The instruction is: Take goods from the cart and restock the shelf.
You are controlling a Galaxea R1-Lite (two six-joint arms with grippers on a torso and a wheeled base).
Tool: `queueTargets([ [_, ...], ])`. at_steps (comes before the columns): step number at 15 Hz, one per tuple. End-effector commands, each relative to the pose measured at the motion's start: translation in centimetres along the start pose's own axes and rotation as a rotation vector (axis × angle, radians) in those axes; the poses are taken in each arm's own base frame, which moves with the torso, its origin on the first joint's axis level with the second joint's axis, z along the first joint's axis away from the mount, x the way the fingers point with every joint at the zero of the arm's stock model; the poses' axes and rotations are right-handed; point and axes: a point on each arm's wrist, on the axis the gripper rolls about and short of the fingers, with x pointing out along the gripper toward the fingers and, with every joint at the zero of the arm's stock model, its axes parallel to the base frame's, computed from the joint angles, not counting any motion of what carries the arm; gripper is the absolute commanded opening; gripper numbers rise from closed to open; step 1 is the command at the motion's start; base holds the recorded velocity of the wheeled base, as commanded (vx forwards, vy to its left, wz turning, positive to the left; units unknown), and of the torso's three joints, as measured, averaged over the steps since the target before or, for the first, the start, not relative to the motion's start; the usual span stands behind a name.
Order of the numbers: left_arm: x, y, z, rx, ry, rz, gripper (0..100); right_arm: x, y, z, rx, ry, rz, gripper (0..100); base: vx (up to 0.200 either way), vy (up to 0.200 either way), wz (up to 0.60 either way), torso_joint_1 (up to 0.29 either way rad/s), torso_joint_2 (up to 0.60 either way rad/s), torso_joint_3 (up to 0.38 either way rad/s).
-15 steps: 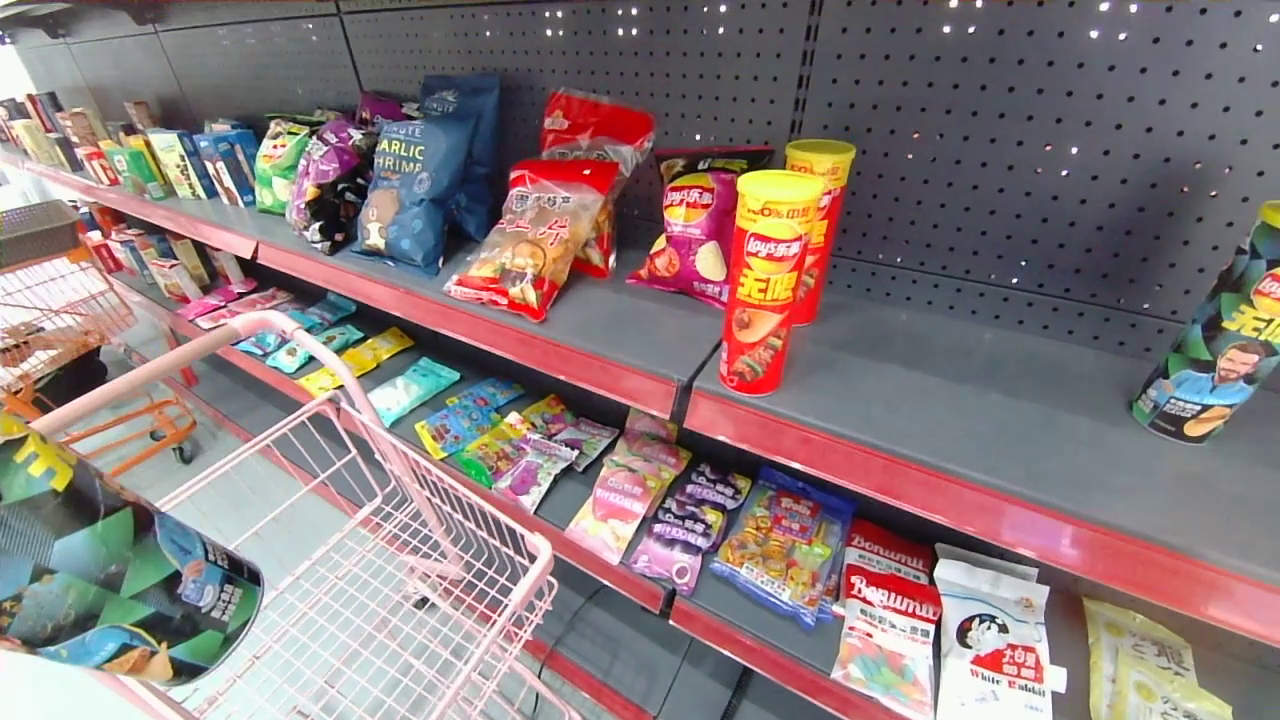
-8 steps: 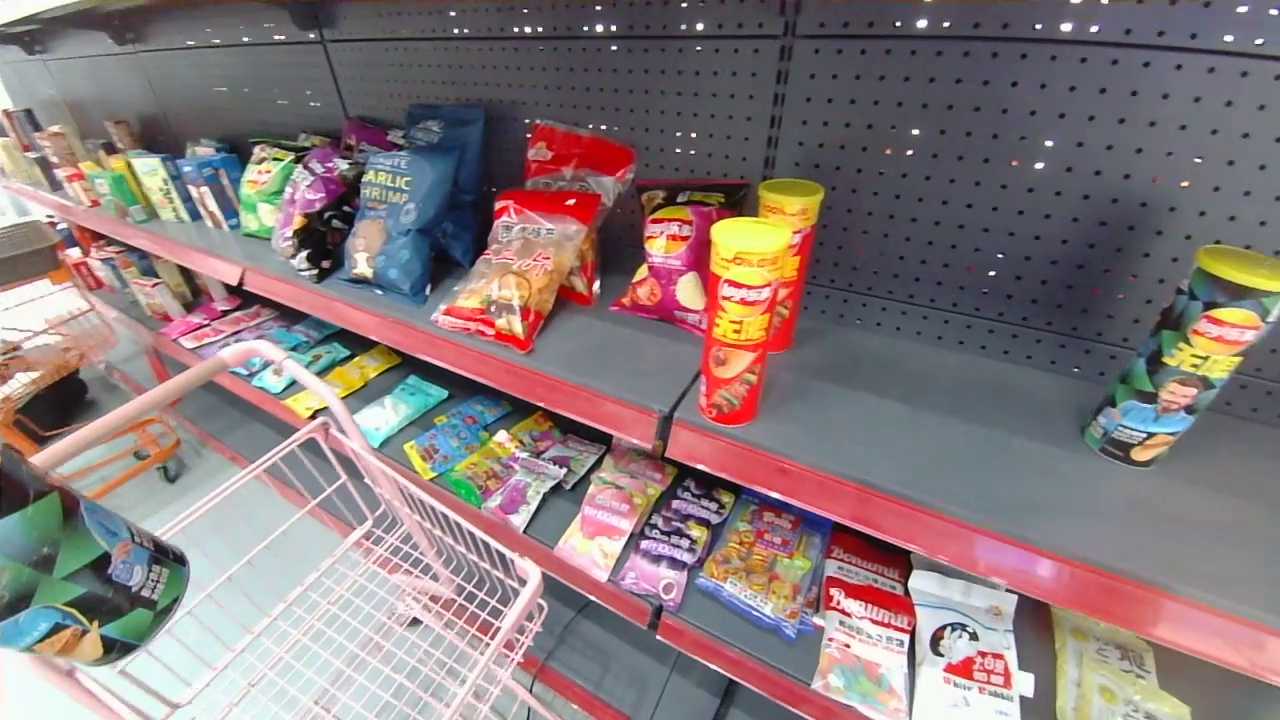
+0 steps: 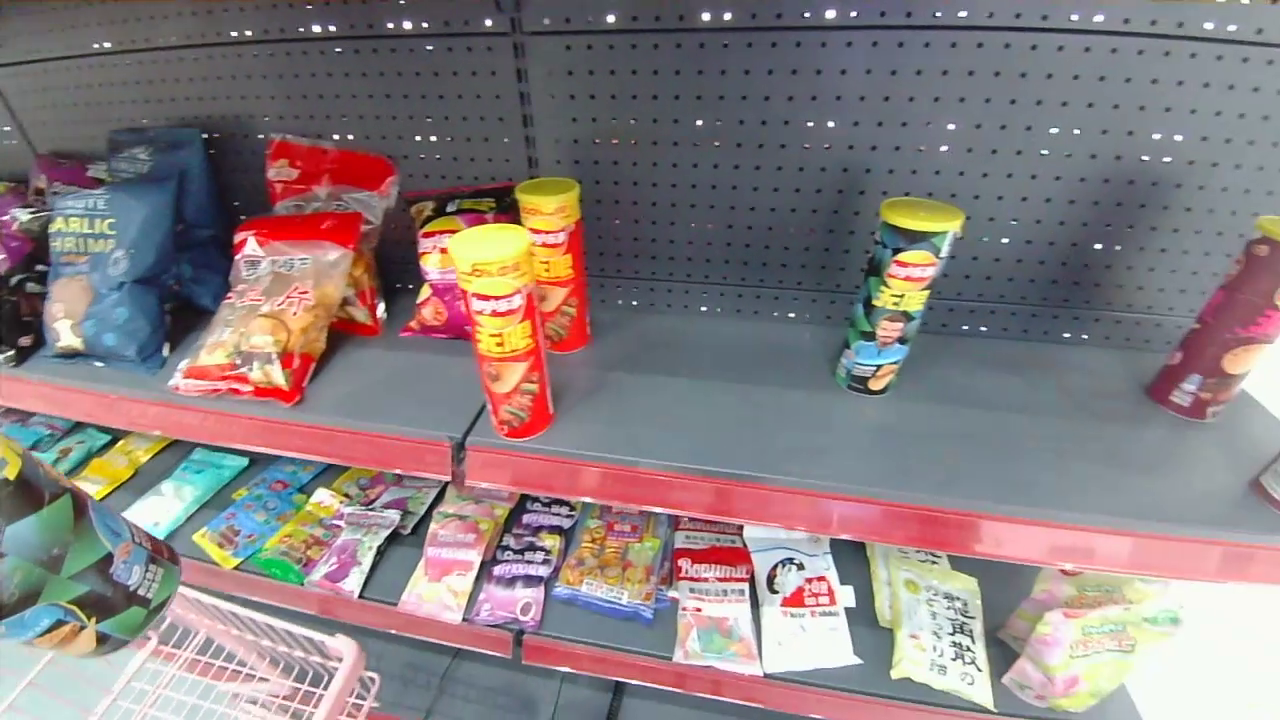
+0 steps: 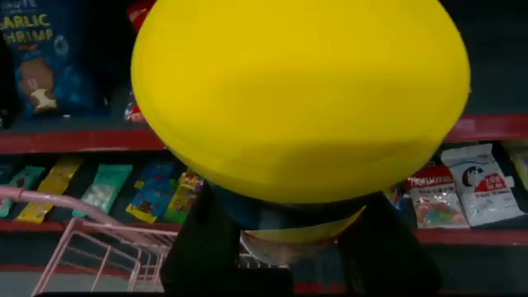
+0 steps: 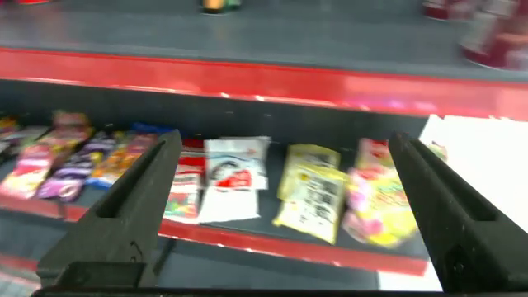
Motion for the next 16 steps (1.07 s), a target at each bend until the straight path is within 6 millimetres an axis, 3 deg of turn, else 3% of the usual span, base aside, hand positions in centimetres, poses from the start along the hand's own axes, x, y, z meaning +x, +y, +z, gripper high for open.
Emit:
queueTargets([
  [1, 0.0, 0.0, -0.1, 0.002, 0.004, 0.000, 0, 0.0, 0.0, 0.0, -0.001, 0.001, 0.000, 100, 0.000, 0.000, -0.60, -0.002, 0.01, 0.002],
  [3, -0.1, 0.0, 0.0, 0.023, -0.002, 0.008, 0, 0.0, 0.0, 0.0, -0.002, 0.001, 0.000, 100, 0.000, 0.000, -0.60, 0.002, 0.00, 0.002],
  [6, -0.6, 0.0, -0.8, 0.094, 0.005, 0.055, 0, 0.0, 0.0, 0.0, -0.004, 0.001, 0.000, 100, 0.000, 0.000, 0.00, 0.000, 0.00, 0.000],
  [10, -1.2, 0.0, -1.3, 0.095, -0.009, 0.054, 0, 0.0, 0.0, 0.0, -0.005, 0.001, 0.001, 100, 0.200, 0.000, 0.00, -0.010, -0.01, 0.001],
  [12, -1.4, 0.0, -1.2, 0.097, -0.019, 0.059, 0, 0.0, 0.0, 0.0, -0.005, 0.001, 0.001, 100, 0.000, 0.000, 0.00, 0.000, 0.00, 0.000],
  [16, -3.7, -0.2, -2.6, 0.112, -0.090, 0.059, 0, 0.0, 0.0, 0.0, -0.011, 0.001, 0.006, 100, 0.000, 0.000, 0.00, 0.000, 0.00, 0.000],
])
